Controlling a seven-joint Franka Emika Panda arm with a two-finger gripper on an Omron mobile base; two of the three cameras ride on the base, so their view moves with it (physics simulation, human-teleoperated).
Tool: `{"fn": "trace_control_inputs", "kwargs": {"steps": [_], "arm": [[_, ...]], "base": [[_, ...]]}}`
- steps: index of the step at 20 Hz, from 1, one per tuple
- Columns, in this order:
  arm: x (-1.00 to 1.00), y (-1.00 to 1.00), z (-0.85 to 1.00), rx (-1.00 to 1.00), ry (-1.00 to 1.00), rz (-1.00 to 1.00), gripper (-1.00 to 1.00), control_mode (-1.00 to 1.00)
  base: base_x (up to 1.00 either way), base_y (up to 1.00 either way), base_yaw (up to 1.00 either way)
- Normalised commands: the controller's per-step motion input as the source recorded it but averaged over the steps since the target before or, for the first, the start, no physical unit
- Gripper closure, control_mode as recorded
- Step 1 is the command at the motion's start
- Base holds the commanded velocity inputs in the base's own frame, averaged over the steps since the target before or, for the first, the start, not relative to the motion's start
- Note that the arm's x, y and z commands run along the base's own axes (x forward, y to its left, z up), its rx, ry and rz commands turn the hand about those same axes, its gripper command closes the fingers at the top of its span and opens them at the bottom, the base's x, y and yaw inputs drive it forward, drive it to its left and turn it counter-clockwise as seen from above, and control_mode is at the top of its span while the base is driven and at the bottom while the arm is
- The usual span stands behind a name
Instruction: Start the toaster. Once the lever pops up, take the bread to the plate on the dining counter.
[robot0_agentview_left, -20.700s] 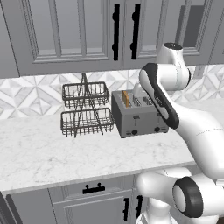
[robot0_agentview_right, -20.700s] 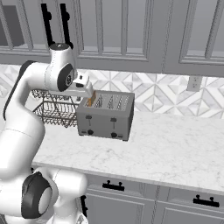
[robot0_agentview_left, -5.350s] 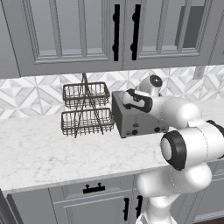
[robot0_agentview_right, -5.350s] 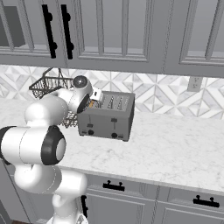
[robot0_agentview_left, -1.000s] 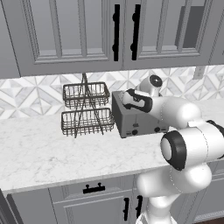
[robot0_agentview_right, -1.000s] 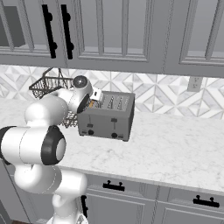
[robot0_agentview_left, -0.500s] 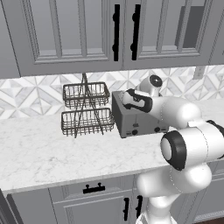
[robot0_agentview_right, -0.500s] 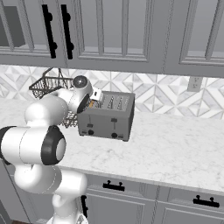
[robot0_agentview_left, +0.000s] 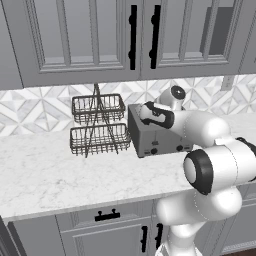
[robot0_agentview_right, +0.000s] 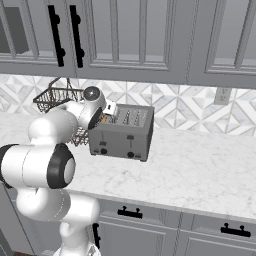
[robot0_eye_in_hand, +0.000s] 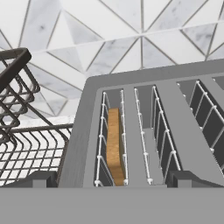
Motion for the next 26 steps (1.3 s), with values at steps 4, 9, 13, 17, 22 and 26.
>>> {"fn": "trace_control_inputs", "kwargs": {"steps": [4,9,13,17,22,26], "arm": [[0.00,0.00,0.00,0.00,0.00,0.00,-1.00,-1.00],[0.00,0.00,0.00,0.00,0.00,0.00,-1.00,-1.00],[0.00,0.00,0.00,0.00,0.00,0.00,-1.00,-1.00],[0.00,0.00,0.00,0.00,0.00,0.00,-1.00,-1.00],[0.00,0.00,0.00,0.00,0.00,0.00,-1.00,-1.00],[0.00,0.00,0.00,0.00,0.00,0.00,-1.00,-1.00]], "base": [[0.00,0.00,0.00],[0.00,0.00,0.00],[0.00,0.00,0.00],[0.00,0.00,0.00],[0.00,0.00,0.00],[0.00,0.00,0.00]]}}
